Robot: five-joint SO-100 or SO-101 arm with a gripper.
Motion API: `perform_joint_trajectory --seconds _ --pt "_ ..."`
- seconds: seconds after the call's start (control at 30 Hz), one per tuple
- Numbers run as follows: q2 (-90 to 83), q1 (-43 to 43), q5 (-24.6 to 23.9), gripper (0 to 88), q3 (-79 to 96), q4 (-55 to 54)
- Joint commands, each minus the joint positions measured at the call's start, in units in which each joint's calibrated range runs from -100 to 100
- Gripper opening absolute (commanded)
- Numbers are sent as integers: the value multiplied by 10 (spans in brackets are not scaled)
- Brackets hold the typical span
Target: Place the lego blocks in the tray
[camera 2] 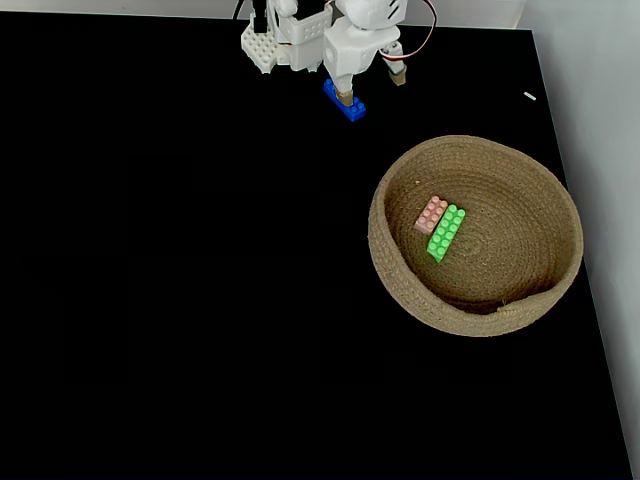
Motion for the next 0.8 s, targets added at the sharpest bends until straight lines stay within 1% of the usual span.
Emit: perform_joint_trajectory --seconds 0.0,0.23,0.53,0.77 --pt "-54 -13 4 303 37 3" --pt "-64 -20 12 308 93 -8" --pt "-55 8 26 307 162 -75" --pt "-52 21 33 303 197 -99"
